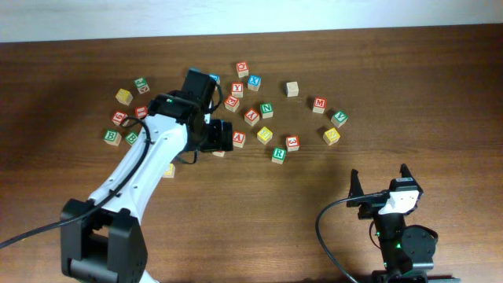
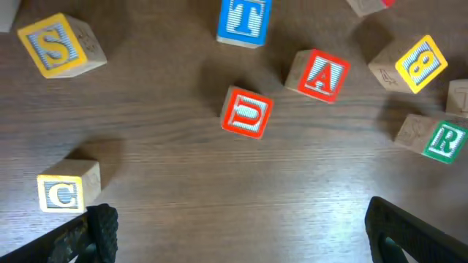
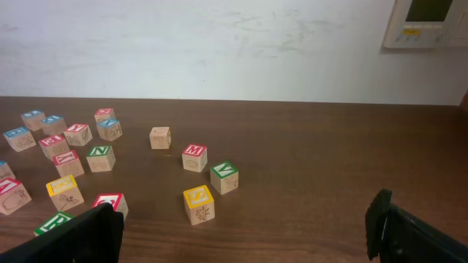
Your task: Spell out ICRA
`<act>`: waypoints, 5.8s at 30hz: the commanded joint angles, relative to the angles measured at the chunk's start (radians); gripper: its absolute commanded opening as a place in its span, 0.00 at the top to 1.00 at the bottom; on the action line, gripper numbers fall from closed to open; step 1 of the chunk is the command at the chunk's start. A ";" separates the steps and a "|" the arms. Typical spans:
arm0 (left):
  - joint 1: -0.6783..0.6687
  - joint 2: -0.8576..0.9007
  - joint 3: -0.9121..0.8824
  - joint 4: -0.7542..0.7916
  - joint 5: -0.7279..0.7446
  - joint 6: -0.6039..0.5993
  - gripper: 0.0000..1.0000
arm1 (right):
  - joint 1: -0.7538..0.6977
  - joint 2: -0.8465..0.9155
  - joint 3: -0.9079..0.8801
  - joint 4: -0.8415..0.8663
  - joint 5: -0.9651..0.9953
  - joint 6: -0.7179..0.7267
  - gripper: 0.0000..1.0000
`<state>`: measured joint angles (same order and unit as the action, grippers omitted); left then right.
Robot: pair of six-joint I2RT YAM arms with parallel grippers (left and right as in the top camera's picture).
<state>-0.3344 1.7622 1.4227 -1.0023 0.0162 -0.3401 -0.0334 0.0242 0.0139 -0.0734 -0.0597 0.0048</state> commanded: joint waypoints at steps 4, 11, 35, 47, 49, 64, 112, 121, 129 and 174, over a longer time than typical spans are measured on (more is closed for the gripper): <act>0.004 -0.027 0.019 0.022 -0.087 -0.014 0.01 | -0.006 -0.005 -0.008 -0.001 0.008 0.010 0.02; 0.002 -0.027 0.019 0.040 -0.062 -0.014 0.01 | -0.006 -0.005 -0.008 -0.001 0.009 0.010 0.02; -0.040 -0.027 0.018 0.041 -0.194 -0.150 0.02 | -0.006 -0.005 -0.008 -0.001 0.009 0.010 0.02; 0.054 -0.027 0.018 0.011 -0.218 -0.278 0.00 | -0.006 -0.005 -0.008 -0.001 0.008 0.010 0.02; 0.058 -0.027 0.018 -0.043 -0.224 -0.277 0.01 | -0.006 -0.005 -0.008 -0.001 0.008 0.010 0.02; 0.058 -0.027 0.018 -0.032 -0.217 -0.322 0.02 | -0.006 -0.005 -0.008 -0.001 0.008 0.010 0.01; 0.285 0.024 0.018 0.339 -0.352 -0.161 0.01 | -0.006 -0.005 -0.008 -0.001 0.008 0.010 0.02; 0.442 0.142 0.018 0.430 -0.170 0.024 0.04 | -0.006 -0.005 -0.008 -0.001 0.008 0.010 0.02; 0.437 0.249 0.018 0.486 -0.143 0.024 0.24 | -0.006 -0.005 -0.008 -0.001 0.008 0.010 0.02; 0.437 0.351 0.018 0.624 -0.101 0.106 0.56 | -0.006 -0.005 -0.008 -0.001 0.008 0.010 0.02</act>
<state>0.1047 2.1033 1.4269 -0.3779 -0.1078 -0.2459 -0.0330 0.0242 0.0139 -0.0738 -0.0597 0.0040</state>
